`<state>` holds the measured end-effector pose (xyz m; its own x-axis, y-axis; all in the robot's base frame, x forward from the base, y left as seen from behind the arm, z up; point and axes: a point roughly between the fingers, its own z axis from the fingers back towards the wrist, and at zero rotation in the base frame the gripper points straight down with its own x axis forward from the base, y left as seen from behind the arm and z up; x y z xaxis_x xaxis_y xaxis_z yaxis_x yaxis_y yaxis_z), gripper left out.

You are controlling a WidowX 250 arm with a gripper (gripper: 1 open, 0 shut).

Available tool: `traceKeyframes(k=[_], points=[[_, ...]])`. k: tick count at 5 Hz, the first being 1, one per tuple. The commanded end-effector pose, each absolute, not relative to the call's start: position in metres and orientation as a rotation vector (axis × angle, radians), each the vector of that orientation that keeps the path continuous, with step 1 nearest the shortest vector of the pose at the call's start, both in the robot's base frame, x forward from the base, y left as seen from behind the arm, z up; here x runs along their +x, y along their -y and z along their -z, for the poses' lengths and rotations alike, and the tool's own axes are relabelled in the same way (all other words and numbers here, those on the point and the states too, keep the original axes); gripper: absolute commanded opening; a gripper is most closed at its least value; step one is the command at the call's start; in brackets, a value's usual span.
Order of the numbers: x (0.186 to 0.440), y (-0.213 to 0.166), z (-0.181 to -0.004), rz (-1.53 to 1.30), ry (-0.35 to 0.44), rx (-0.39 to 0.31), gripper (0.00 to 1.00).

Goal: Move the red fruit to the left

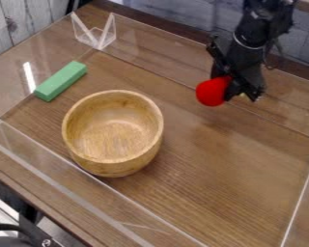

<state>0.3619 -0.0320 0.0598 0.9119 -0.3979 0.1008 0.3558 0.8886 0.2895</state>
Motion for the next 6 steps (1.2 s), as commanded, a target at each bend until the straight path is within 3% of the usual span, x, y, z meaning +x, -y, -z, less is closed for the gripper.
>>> traceKeyframes(k=[1,2,3,5,6], points=[[0.369,0.031,-0.066,0.373,0.199,0.249,0.00],[0.367,0.030,-0.064,0.354,0.205,0.227,0.00],[0.369,0.012,-0.079,0.272,0.216,0.235,0.00],[0.375,-0.043,-0.095,0.109,0.232,0.255,0.00],[0.377,-0.068,-0.092,0.049,0.230,0.264,0.00]])
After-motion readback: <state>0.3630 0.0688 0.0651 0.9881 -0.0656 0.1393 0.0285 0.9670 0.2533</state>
